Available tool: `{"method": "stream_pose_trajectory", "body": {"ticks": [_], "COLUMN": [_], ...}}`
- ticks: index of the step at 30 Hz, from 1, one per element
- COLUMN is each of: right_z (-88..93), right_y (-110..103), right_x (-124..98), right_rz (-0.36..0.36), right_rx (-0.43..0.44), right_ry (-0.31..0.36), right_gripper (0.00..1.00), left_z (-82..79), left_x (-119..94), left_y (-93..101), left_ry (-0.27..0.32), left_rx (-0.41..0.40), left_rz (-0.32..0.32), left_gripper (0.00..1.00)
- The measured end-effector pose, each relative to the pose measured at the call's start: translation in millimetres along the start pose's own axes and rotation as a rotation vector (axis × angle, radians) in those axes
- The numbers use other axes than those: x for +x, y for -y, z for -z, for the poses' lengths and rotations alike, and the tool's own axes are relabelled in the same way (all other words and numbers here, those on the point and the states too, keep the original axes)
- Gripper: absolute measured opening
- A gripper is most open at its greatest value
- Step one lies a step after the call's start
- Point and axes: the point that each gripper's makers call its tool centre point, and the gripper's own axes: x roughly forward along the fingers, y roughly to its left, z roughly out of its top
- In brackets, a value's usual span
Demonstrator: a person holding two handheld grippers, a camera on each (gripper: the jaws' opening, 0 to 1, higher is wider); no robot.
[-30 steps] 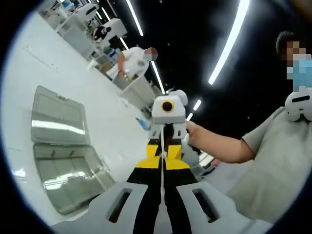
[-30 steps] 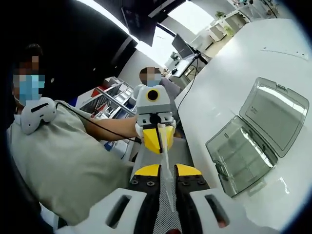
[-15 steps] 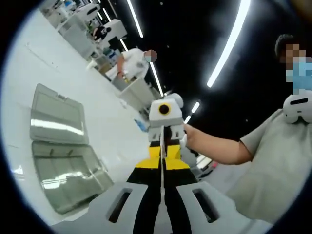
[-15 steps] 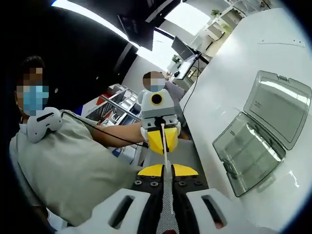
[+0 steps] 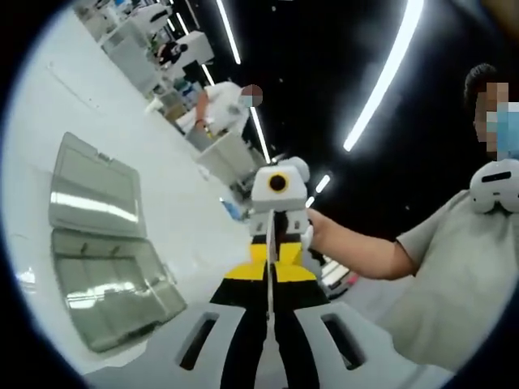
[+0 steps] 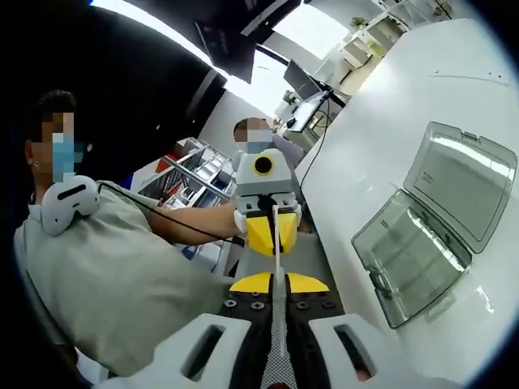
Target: Insert the divider into the dual guide fixture by aligning both edges with the guide slots and pushing it downward to the bottom, including one-sided entry, uneven engagement, binding, and posture correction.
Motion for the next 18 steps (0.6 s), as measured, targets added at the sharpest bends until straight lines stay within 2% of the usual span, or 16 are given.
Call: {"method": "stream_pose_trajectory", "body": {"ticks": [6,11,18], "right_z": [-0.6,-4.7,-8.3], "right_y": [0.8,1.1,10.3], "right_x": [0.3,-4.1,-8.4], "right_rz": [0.022,0.044,0.108], "right_rx": [-0.001,0.012,0.054], "right_ry": [0.001,0.017,0.022], "right_gripper": [0.0,0.0,0.0], "left_z": [-0.5,-3.6,-10.2], "left_x": [-1.6,-7.2,-19.7], "left_y": [-1.1,-5.3,-16.1], "left_ry": [0.011,0.026,0.047], "left_rx": [0.009,0.025,0.094], "left_rz": [-0.01,-0.033,-0.111], "left_gripper": [0.0,0.06,0.1]}}
